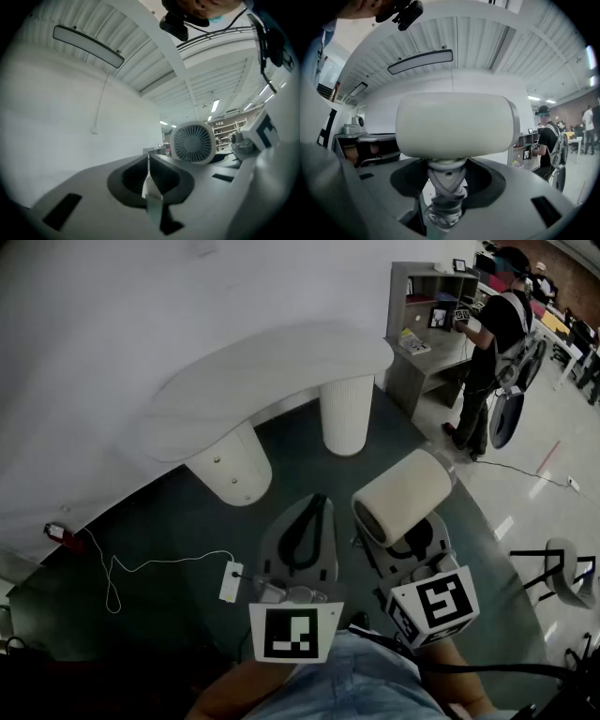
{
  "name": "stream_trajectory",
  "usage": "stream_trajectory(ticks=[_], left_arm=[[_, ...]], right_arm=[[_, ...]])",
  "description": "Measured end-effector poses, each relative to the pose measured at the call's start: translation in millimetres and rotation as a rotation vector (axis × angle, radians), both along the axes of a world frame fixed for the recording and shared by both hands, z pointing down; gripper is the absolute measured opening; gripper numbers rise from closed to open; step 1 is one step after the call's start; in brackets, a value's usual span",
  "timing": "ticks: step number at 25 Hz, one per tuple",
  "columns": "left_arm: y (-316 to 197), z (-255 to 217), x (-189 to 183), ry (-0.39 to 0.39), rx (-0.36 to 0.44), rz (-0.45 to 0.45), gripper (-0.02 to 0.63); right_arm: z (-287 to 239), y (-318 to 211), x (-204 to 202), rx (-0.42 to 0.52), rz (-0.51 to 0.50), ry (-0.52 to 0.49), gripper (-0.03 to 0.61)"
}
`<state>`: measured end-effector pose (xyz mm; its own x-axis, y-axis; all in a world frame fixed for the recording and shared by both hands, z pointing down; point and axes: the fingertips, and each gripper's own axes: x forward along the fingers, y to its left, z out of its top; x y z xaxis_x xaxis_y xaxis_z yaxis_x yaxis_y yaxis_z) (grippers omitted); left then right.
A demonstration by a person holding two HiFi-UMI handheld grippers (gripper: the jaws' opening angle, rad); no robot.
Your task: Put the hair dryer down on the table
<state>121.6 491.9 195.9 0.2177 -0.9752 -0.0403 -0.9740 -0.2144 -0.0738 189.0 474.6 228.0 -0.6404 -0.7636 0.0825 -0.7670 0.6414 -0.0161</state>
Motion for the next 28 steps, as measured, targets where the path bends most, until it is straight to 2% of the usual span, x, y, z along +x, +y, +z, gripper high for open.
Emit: stream_trajectory(ticks=[9,19,24,28], left_arm=[[6,4,8,0.006,-0.013,0.008,0.017],[0,9,49,0.006,-0.012,0.030,0.017],[4,19,71,0.000,-0.032,0.017,0.017],[5,34,70,0.008,-0.062,-0.014,0.017]], right_arm=[[1,9,8,0.000,0.006,-0.007,0.224],[1,9,43,0.029,0.009,0.006,0.223],[6,12,64,0.005,-0.004,-0.001,0.224],[17,11,66,-0.012,-0.027,-0.006,0.224]])
